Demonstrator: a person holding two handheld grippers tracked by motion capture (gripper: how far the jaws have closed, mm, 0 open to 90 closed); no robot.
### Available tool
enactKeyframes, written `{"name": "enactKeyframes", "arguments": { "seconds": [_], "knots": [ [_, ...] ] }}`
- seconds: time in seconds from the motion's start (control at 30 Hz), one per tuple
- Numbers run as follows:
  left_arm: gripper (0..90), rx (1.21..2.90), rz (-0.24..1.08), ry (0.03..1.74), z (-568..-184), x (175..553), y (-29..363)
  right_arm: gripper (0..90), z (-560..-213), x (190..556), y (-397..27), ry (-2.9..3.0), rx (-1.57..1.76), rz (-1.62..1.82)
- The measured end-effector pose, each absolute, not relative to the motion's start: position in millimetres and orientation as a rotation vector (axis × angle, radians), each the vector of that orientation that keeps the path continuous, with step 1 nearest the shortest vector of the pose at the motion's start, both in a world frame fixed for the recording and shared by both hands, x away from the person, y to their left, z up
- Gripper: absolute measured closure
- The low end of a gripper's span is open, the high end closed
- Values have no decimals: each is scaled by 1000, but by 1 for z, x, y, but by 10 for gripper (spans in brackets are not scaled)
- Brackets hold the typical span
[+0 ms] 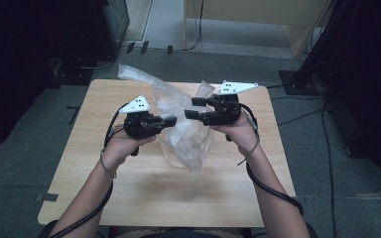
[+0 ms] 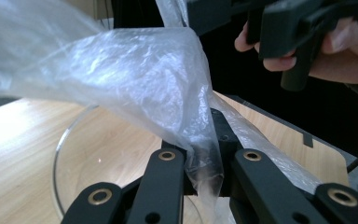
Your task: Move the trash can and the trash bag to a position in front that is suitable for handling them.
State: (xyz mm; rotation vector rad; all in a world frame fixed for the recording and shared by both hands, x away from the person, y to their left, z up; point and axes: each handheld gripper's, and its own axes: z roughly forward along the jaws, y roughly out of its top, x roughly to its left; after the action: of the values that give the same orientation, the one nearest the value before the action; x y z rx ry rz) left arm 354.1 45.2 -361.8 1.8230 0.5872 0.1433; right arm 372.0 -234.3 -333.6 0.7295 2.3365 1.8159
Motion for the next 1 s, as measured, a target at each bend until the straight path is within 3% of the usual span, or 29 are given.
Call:
{"name": "enactKeyframes", "arguments": {
  "seconds": [0.4, 0.67, 0.9, 1.0],
  "knots": [
    [831, 1756, 212, 535, -346, 348, 48, 154, -343, 369, -214, 2396, 600, 1778],
    [846, 1743, 212, 489, -339, 342, 44, 148, -352, 364, -195, 2463, 502, 1699],
    [847, 1750, 196, 433, -334, 335, 35, 177, -359, 363, -183, 2472, 484, 1624],
    [846, 1751, 195, 408, -331, 331, 32, 366, -361, 360, -179, 2478, 457, 1566]
  ]
}}
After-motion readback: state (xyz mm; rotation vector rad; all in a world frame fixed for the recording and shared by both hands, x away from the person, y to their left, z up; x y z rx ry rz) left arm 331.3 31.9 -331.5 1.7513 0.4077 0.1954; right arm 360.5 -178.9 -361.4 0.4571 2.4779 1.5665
